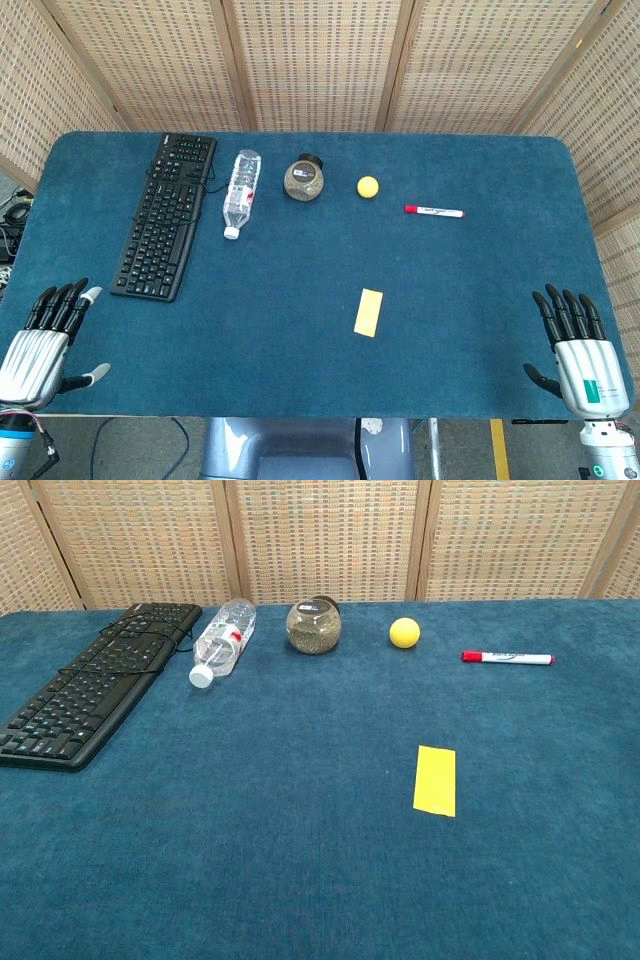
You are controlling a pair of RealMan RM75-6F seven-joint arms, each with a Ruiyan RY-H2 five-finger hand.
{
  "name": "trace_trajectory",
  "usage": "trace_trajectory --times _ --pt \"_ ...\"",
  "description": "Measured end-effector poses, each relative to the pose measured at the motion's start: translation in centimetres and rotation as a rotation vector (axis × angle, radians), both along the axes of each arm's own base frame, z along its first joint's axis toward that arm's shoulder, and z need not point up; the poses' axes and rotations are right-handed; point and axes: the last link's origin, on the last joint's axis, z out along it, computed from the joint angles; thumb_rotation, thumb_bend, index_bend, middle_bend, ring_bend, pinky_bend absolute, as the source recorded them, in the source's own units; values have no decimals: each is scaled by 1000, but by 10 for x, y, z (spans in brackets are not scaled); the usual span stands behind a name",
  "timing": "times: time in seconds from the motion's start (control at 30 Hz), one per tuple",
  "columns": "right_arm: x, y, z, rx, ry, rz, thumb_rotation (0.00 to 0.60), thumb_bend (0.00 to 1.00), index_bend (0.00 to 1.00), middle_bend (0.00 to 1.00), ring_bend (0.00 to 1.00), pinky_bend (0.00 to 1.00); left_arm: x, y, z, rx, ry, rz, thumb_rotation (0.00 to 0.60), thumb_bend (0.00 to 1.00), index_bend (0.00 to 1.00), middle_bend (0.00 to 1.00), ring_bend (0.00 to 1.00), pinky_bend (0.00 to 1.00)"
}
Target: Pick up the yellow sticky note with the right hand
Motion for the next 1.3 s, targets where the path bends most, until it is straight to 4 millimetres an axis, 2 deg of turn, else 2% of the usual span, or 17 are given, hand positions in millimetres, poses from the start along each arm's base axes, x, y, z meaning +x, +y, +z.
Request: trace_trajectory --times 0.3,0.43,0.53,0.73,0.97,1.07,1.3 --pt "1 -1 -7 34 5 -4 600 0 0 0 0 0 1 0 -1 -2 0 -8 600 0 0 0 0 0" --pt "5 -8 -15 83 -1 13 600 0 0 0 0 0 1 2 -2 0 -1 -6 600 0 0 0 0 0" --pt "14 -21 -26 153 -11 61 600 0 0 0 0 0 1 5 -3 -1 -4 -2 600 0 0 0 0 0" --pt "44 -64 -50 330 -38 186 600 0 0 0 0 0 0 12 -4 -7 -4 16 600 0 0 0 0 0" --pt "87 -116 -93 541 -39 246 600 0 1 0 0 0 -6 20 -5 -9 -2 56 600 0 0 0 0 0" --pt "100 -130 -108 577 -48 234 600 0 1 0 0 0 -7 23 -6 -14 -3 66 600 0 0 0 0 0" --pt "118 -151 -145 625 -28 191 600 0 5 0 0 0 -8 27 -7 -20 -3 76 600 0 0 0 0 0"
